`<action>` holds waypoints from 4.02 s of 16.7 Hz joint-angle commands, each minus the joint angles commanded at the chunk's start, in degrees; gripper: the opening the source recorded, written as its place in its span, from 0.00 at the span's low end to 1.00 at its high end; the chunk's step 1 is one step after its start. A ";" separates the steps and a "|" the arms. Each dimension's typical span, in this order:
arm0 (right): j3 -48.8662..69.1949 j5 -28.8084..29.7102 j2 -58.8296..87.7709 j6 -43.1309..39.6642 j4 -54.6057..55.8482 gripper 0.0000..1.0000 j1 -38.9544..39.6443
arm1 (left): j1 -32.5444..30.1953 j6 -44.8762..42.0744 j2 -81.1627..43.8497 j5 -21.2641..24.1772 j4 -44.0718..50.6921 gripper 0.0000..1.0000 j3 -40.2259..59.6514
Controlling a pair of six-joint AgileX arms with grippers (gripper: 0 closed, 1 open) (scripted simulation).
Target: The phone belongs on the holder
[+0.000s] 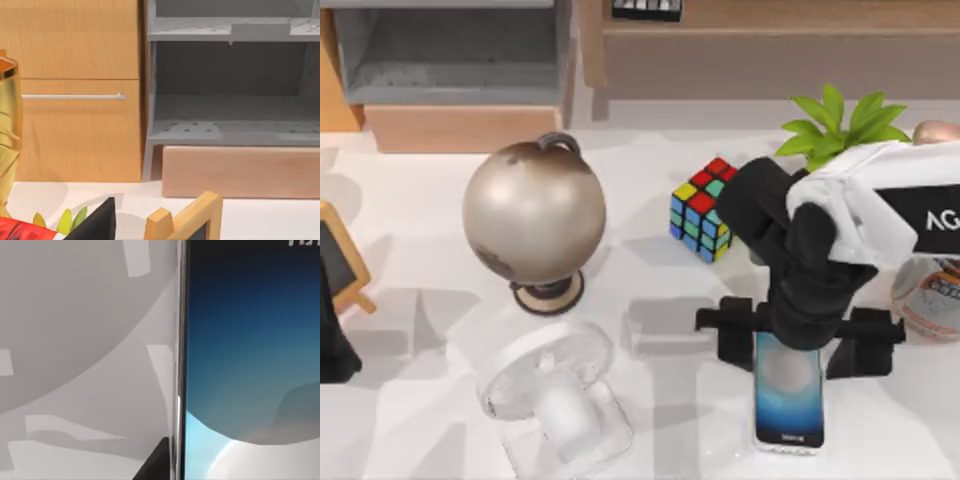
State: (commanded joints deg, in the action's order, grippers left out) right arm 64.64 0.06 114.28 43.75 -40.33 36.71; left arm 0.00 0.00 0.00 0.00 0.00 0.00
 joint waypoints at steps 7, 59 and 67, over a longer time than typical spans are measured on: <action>2.00 1.26 -4.21 -0.58 -5.08 0.00 0.00 | 0.00 0.00 0.00 0.00 0.00 1.00 0.00; -18.93 -51.57 -41.17 -79.81 24.16 0.00 -83.22 | 0.00 0.00 0.00 0.00 0.00 1.00 0.00; -19.72 -48.18 -39.18 -79.19 31.20 0.00 -80.90 | 0.00 0.00 0.00 0.00 0.00 1.00 0.00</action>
State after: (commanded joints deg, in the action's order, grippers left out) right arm 44.92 -48.12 75.10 -35.45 -9.13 -44.19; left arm 0.00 0.00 0.00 0.00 0.00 0.00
